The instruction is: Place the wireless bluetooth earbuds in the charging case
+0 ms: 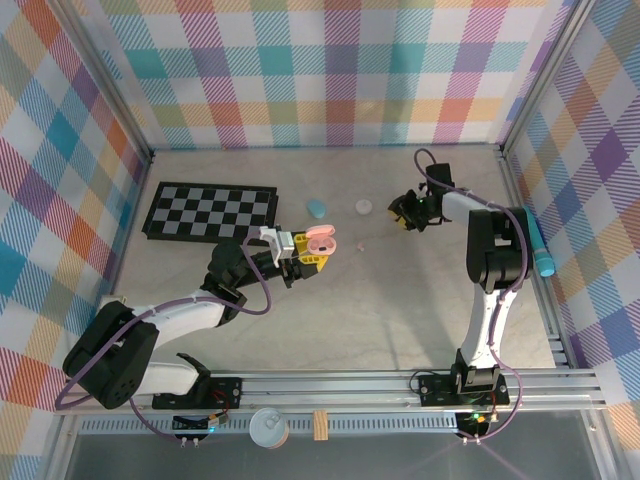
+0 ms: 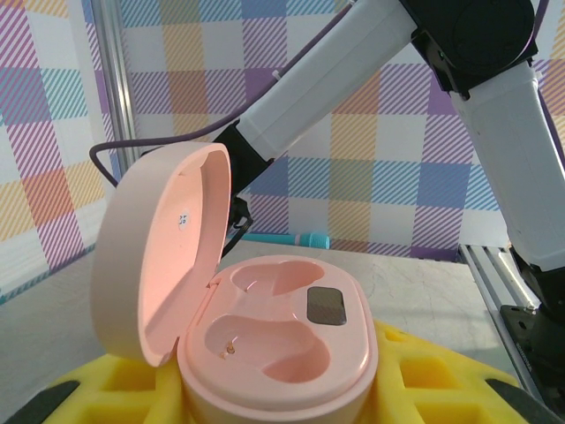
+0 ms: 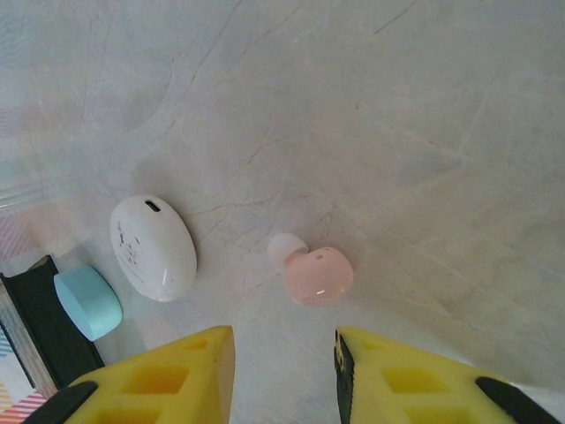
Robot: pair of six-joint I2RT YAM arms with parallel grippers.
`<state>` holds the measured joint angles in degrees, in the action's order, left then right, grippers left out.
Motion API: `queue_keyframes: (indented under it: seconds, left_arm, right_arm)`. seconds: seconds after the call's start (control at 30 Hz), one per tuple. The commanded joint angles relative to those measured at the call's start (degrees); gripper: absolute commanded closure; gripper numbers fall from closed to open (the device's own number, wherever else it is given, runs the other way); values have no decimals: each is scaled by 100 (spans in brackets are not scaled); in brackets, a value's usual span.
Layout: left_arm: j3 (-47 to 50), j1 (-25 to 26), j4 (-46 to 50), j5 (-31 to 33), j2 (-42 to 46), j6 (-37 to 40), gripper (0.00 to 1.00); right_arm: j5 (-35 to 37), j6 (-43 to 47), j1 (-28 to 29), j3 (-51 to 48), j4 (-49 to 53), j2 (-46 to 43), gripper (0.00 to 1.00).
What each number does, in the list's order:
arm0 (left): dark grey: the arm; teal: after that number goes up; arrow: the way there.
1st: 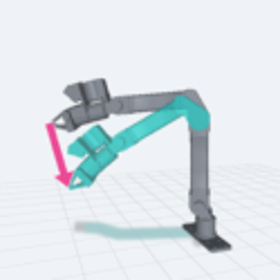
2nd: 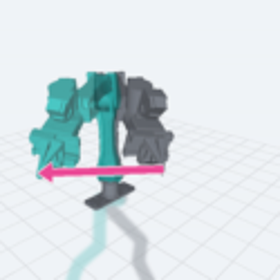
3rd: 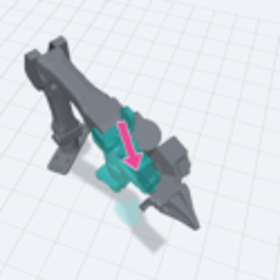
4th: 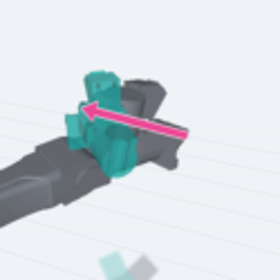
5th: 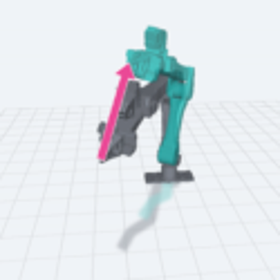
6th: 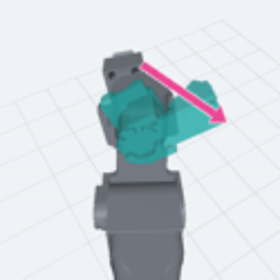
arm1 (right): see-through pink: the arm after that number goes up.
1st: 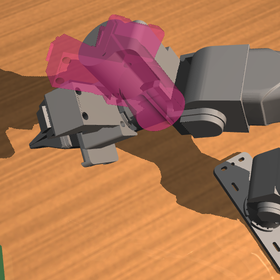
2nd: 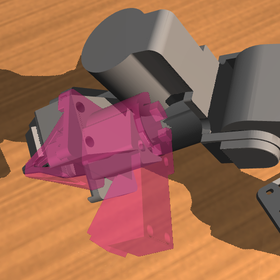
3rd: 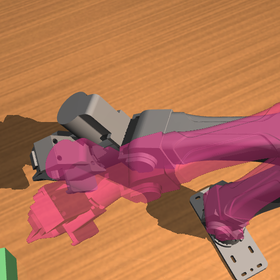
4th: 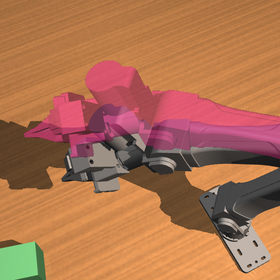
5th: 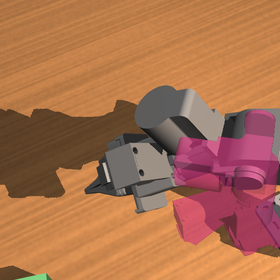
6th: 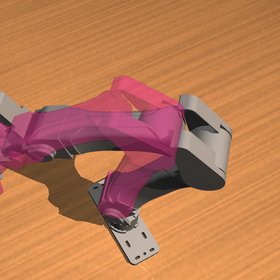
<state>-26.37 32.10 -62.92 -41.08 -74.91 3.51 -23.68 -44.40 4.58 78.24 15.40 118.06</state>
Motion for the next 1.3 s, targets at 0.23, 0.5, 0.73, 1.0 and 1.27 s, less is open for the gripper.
queue_keyframes:
  seconds: [0.23,0.5,0.73,1.0,1.27]
  left_arm:
    - [35,-72,-46,-123,131,118,69]
    - [5,-72,-37,-146,95,129,69]
    - [-25,-72,-20,-150,118,125,69]
    - [-26,-72,25,-172,174,133,69]
    - [-2,-72,52,-159,183,162,69]
  right_arm:
    - [-274,-205,-95,131,-322,373,66]
    - [-577,-249,-140,201,-644,497,70]
    - [-747,-341,-181,209,-853,656,73]
    - [-721,-188,-189,483,-372,876,75]
    - [-601,112,-192,530,29,689,79]
